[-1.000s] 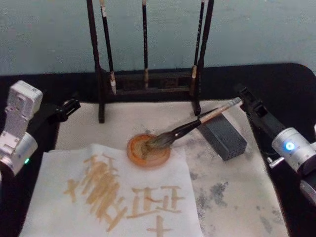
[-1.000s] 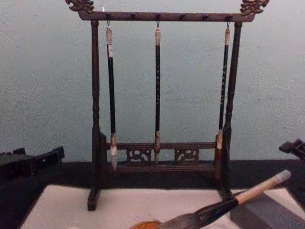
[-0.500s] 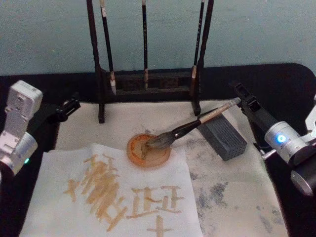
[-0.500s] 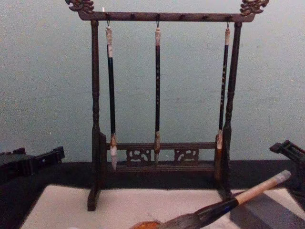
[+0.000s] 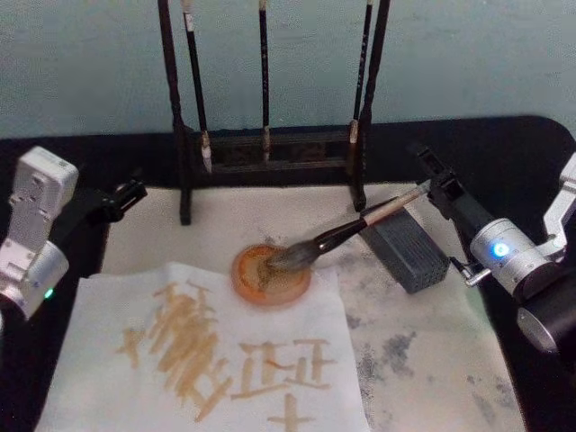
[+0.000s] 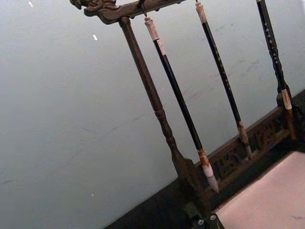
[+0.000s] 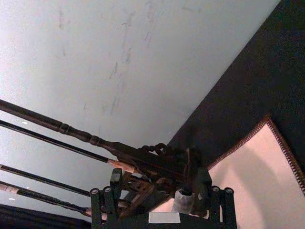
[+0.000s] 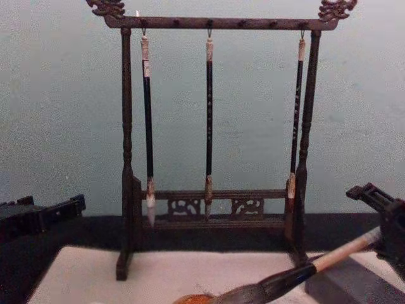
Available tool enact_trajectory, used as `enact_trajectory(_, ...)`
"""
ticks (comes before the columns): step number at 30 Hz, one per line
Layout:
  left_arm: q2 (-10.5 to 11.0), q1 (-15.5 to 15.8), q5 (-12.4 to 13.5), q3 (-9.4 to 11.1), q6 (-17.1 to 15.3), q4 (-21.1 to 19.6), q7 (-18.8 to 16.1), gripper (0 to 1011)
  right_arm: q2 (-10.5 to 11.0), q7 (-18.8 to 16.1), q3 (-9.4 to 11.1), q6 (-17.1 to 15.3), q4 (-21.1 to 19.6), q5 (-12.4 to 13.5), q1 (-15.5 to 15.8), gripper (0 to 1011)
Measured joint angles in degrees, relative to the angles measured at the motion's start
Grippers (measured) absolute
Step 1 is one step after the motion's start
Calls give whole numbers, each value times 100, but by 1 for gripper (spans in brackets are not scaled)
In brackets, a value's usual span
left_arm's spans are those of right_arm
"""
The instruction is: Pick up the brush from the inkstone, write on the paper, then place the brush back to its original position.
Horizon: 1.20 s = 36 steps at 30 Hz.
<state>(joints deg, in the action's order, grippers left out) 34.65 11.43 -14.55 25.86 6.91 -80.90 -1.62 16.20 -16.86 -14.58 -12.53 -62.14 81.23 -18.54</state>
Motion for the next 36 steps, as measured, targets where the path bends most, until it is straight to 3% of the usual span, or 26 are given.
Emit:
enact_trajectory(17,0,0,0,0,0,0,0,1000,130,263,-64,143,-578,368,343,1008)
enact_trajectory(36,0,0,0,0,0,0,0,1000,321,223,-199,183,-629,691,507,1006)
